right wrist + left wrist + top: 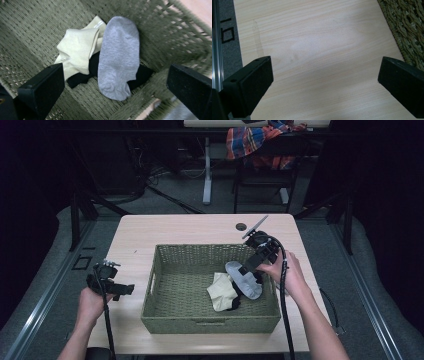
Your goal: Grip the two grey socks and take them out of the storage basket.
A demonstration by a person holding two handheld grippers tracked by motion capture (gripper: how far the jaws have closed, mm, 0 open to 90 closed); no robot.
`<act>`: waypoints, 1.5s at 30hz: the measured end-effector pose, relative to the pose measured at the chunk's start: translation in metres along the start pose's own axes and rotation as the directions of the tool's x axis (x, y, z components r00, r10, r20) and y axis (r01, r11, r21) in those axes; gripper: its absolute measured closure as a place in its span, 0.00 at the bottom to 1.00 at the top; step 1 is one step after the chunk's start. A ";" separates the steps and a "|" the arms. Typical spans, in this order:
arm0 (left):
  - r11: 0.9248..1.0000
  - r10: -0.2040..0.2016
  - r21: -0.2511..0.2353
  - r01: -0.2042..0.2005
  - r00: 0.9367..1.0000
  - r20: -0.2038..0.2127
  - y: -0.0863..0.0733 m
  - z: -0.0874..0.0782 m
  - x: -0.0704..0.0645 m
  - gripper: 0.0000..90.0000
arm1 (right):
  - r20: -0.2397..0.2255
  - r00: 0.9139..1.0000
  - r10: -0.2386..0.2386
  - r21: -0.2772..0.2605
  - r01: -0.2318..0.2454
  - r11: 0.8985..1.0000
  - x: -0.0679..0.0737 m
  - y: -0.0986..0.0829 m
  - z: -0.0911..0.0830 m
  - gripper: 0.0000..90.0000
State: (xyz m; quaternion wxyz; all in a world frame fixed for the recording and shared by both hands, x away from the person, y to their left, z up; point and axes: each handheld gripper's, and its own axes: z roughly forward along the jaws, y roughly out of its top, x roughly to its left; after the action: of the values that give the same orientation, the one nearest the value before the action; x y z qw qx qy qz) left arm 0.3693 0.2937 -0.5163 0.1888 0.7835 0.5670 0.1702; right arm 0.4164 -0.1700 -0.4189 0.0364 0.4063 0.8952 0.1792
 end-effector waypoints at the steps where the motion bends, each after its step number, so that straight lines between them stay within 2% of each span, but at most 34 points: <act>1: 1.000 0.000 0.000 0.000 1.000 0.000 0.000 0.000 0.000 0.00 | 0.012 1.000 -0.006 0.014 0.006 1.000 0.001 0.001 0.004 0.02; 4: 1.000 0.003 0.000 -0.003 1.000 0.001 0.000 0.000 0.000 0.00 | 0.017 1.000 -0.023 0.046 0.022 0.999 0.004 0.004 0.014 0.06; 6: 1.000 0.002 0.000 -0.002 1.000 0.001 0.000 0.000 0.000 0.00 | 0.012 1.000 -0.018 0.050 0.017 0.999 0.006 0.005 0.021 0.12; 8: 1.000 0.001 0.000 -0.001 1.000 0.001 0.000 0.000 0.000 0.00 | 0.018 0.999 -0.033 0.070 0.032 0.997 0.008 0.007 0.030 0.16; 12: 1.000 0.004 -0.001 -0.004 1.000 0.000 0.000 0.000 -0.001 0.00 | 0.031 0.999 -0.030 0.124 0.026 0.992 0.010 0.010 0.045 0.26; 14: 1.000 0.007 0.001 -0.007 1.000 0.001 0.000 0.000 -0.001 0.00 | 0.038 0.998 -0.039 0.152 0.033 0.988 0.009 0.013 0.054 0.28; 15: 1.000 0.007 0.000 -0.007 1.000 0.002 0.000 0.000 -0.001 0.00 | 0.040 0.999 -0.021 0.145 0.015 0.989 0.010 0.013 0.060 0.31; 16: 1.000 0.007 0.000 -0.007 1.000 0.002 0.000 0.000 -0.001 0.00 | 0.046 0.998 -0.039 0.172 0.031 0.985 0.009 0.015 0.061 0.32; 20: 1.000 0.001 0.000 -0.001 1.000 0.000 0.000 0.000 0.000 0.00 | 0.056 0.997 -0.044 0.190 0.032 0.981 0.011 0.018 0.073 0.40; 21: 1.000 0.001 0.000 -0.001 1.000 0.000 0.000 0.000 0.000 0.00 | 0.064 0.997 -0.041 0.186 0.029 0.982 0.012 0.019 0.079 0.47; 23: 1.000 0.002 0.001 -0.002 1.000 0.001 0.000 0.000 0.000 0.00 | 0.064 0.996 -0.061 0.216 0.046 0.975 0.013 0.020 0.084 0.48; 27: 1.000 0.005 0.002 -0.005 1.000 0.001 0.000 0.000 0.000 0.00 | 0.059 0.996 -0.069 0.254 0.052 0.966 0.014 0.020 0.096 0.48; 29: 1.000 0.003 0.002 -0.003 1.000 0.002 0.000 0.000 0.000 0.00 | 0.065 0.994 -0.088 0.281 0.067 0.957 0.013 0.021 0.096 0.53; 30: 1.000 0.003 0.002 -0.003 1.000 0.002 0.000 0.000 0.000 0.00 | 0.075 0.994 -0.074 0.262 0.052 0.964 0.014 0.020 0.098 0.60; 34: 1.000 0.003 0.003 -0.003 1.000 0.002 0.000 0.000 0.000 0.00 | 0.090 0.993 -0.071 0.279 0.043 0.959 0.012 0.018 0.100 0.79; 36: 1.000 0.003 0.002 -0.003 1.000 0.001 0.000 0.000 0.000 0.00 | 0.099 0.992 -0.073 0.262 0.045 0.964 0.011 0.017 0.100 0.88; 38: 1.000 0.002 0.002 -0.002 1.000 0.000 0.000 0.000 0.000 0.00 | 0.099 0.993 -0.064 0.267 0.036 0.963 0.009 0.017 0.093 0.92; 39: 1.000 0.002 0.002 -0.002 1.000 0.000 0.000 0.000 0.000 0.00 | 0.098 0.994 -0.057 0.246 0.031 0.969 0.008 0.017 0.090 0.92; 42: 1.000 0.002 0.002 -0.002 1.000 0.000 0.000 0.000 0.000 0.00 | 0.100 0.994 -0.050 0.227 0.026 0.973 0.007 0.017 0.077 0.92; 43: 1.000 0.003 0.003 -0.003 1.000 0.000 0.000 0.000 0.000 0.00 | 0.094 0.995 -0.045 0.208 0.025 0.978 0.007 0.017 0.069 0.92; 44: 1.000 0.005 0.004 -0.005 1.000 0.000 0.000 0.000 0.000 0.00 | 0.090 0.995 -0.048 0.208 0.029 0.978 0.006 0.018 0.065 0.92; 45: 1.000 0.004 0.004 -0.004 1.000 0.000 0.000 0.000 0.000 0.00 | 0.094 0.995 -0.034 0.177 0.017 0.984 0.008 0.017 0.061 0.92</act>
State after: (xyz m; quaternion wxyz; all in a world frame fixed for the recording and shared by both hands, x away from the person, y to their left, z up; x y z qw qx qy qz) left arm 0.3693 0.2937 -0.5164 0.1870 0.7851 0.5657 0.1694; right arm 0.4361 -0.1364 -0.4695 0.0458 0.4046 0.9099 0.0790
